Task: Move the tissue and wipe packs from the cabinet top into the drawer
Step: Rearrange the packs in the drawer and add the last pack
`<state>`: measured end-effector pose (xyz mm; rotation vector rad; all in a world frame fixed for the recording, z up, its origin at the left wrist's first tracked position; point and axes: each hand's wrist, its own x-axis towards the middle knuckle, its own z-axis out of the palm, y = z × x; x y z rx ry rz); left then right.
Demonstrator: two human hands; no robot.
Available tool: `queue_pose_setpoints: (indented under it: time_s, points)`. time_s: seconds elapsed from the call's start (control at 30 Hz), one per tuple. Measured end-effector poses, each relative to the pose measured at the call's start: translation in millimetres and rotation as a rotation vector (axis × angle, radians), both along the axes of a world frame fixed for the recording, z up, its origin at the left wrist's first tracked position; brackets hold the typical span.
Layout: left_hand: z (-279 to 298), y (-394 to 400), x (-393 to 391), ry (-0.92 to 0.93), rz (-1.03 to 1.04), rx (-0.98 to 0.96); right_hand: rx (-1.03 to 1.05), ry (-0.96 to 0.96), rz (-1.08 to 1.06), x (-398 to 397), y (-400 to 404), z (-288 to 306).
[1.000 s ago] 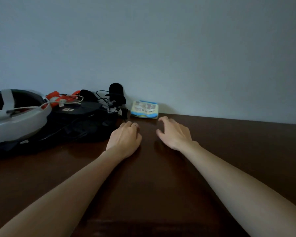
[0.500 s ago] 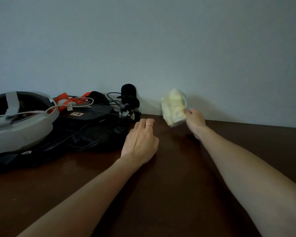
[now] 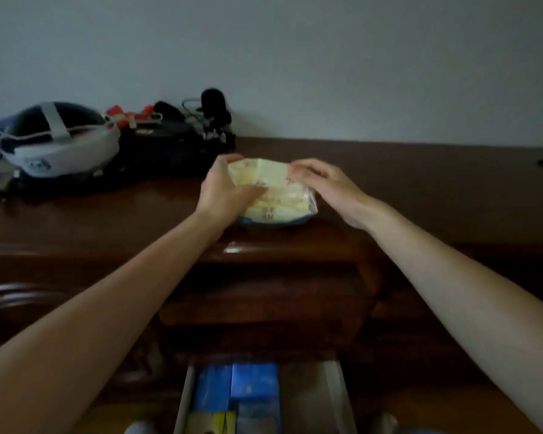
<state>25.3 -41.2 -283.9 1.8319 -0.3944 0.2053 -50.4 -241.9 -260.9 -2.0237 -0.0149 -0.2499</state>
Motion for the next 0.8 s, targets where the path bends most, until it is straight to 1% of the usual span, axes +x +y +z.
queue_pose_setpoints:
  time_s: [0.07, 0.13, 0.17, 0.2, 0.27, 0.3, 0.33, 0.37, 0.4, 0.47, 0.57, 0.6, 0.67, 0.73, 0.8]
  points:
    - [-11, 23, -62, -0.059, -0.035, 0.019, -0.062, -0.085, 0.023, -56, 20, -17]
    - [-34, 47, -122, -0.107, -0.170, 0.017, -0.091, -0.162, 0.057, -109, 36, -47]
    - [-51, 58, -149, -0.084, -0.264, 0.025, -0.093, -0.156, 0.075, -132, 41, -67]
    - [-70, 69, -172, -0.011, -0.349, 0.029, -0.093, -0.121, 0.087, -153, 45, -90]
    - [-117, 84, -206, 0.284, -0.424, 0.007, -0.077, 0.014, 0.102, -186, 48, -135]
    - [-141, 88, -219, 0.440, -0.396, 0.031, -0.060, 0.090, 0.095, -198, 49, -158]
    - [-164, 89, -229, 0.534, -0.350, 0.110, -0.043, 0.164, 0.085, -208, 49, -181]
    - [-189, 89, -236, 0.571, -0.310, 0.206, -0.036, 0.231, 0.076, -216, 49, -204]
    - [-213, 89, -241, 0.585, -0.288, 0.270, -0.048, 0.288, 0.070, -222, 48, -225]
    - [-254, 92, -245, 0.582, -0.231, 0.310, -0.074, 0.374, 0.051, -232, 47, -266]
    - [-300, 110, -235, 0.548, 0.012, 0.377, -0.115, 0.514, -0.032, -237, 37, -324]
    - [-314, 117, -230, 0.582, 0.108, 0.367, -0.181, 0.569, -0.053, -238, 31, -343]
    - [-336, 128, -221, 0.710, 0.262, 0.273, -0.352, 0.681, -0.033, -238, 24, -379]
    - [-353, 133, -217, 0.824, 0.363, 0.141, -0.482, 0.741, 0.036, -237, 26, -407]
    - [-366, 133, -217, 0.877, 0.435, 0.079, -0.620, 0.775, 0.126, -233, 34, -430]
